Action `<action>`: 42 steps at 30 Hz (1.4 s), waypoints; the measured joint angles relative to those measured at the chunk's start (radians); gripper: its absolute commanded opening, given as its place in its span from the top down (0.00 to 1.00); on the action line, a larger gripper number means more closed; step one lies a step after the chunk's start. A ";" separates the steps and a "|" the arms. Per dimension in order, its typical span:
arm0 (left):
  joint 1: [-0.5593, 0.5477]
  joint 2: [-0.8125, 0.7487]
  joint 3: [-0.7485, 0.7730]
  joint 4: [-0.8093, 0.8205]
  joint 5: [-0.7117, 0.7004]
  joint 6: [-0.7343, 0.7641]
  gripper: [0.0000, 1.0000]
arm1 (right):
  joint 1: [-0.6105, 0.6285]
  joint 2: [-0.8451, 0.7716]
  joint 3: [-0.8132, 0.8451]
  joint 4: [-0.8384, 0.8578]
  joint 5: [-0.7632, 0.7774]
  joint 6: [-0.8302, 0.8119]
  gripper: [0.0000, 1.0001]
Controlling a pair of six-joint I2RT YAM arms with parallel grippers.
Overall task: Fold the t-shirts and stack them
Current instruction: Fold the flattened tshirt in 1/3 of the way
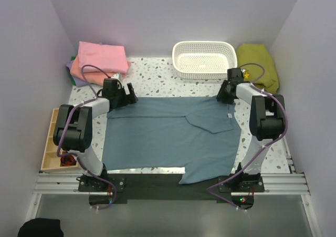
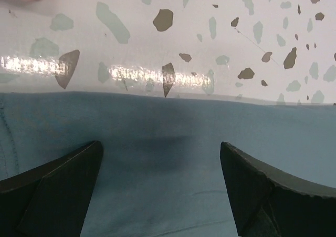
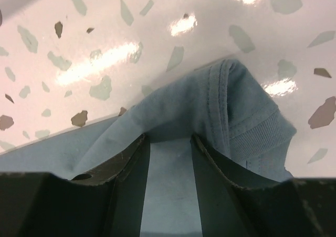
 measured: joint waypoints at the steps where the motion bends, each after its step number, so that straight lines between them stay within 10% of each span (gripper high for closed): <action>1: 0.007 0.006 0.003 0.011 0.003 0.001 0.00 | -0.004 0.007 0.009 -0.004 0.002 0.002 0.58; 23: 0.036 0.246 0.317 0.037 0.084 0.029 0.00 | -0.107 0.115 0.259 -0.019 -0.077 -0.071 0.53; 42: -0.159 -0.719 -0.325 -0.222 -0.256 -0.112 0.00 | -0.047 -0.960 -0.519 -0.316 -0.137 0.032 0.52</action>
